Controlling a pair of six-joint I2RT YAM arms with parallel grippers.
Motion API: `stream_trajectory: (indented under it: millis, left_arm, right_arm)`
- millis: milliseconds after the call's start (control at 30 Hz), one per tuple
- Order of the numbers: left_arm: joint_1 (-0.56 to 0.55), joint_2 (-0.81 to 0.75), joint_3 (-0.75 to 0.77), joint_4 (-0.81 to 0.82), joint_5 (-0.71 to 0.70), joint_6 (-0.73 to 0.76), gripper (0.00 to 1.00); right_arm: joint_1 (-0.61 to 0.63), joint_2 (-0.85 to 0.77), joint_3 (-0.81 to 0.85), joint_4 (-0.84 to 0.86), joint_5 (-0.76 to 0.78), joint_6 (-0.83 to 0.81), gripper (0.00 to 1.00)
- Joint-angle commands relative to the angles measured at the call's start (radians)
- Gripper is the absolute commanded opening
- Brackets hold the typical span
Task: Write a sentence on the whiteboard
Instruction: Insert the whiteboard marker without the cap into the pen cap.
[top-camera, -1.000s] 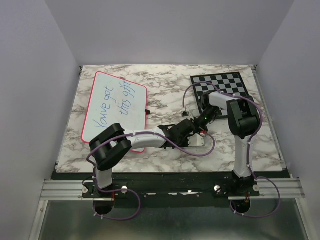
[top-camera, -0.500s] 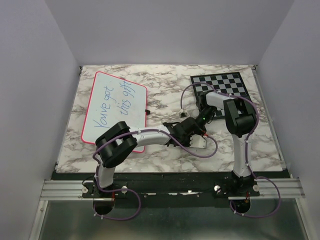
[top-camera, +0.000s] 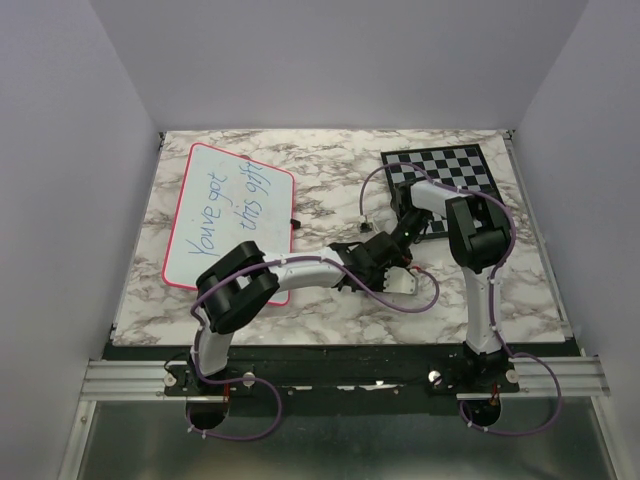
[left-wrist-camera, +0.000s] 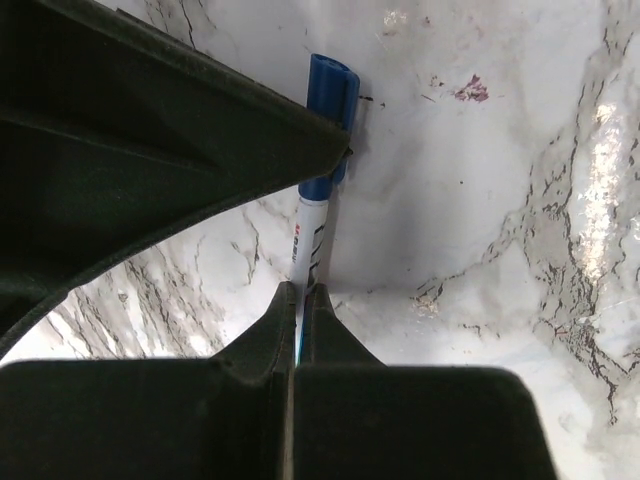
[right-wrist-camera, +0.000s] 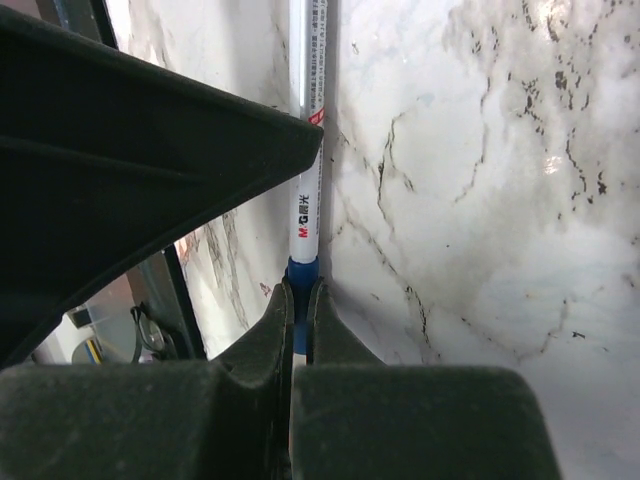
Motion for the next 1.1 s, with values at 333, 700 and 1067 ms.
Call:
stream_trajectory:
  millis: [333, 700, 1067]
  left_arm:
    - [-0.015, 0.024, 0.049, 0.161, 0.137, -0.082, 0.0]
    - [0.014, -0.125, -0.115, 0.209, 0.068, -0.087, 0.44]
    - [0.049, -0.156, -0.166, 0.154, 0.128, -0.078, 0.99]
  right_arm:
    - [0.03, 0.032, 0.046, 0.006, -0.071, 0.044, 0.01]
    - [0.03, 0.023, 0.011, 0.012, -0.044, 0.023, 0.01]
    - [0.03, 0.003, 0.005, -0.031, -0.066, -0.017, 0.01]
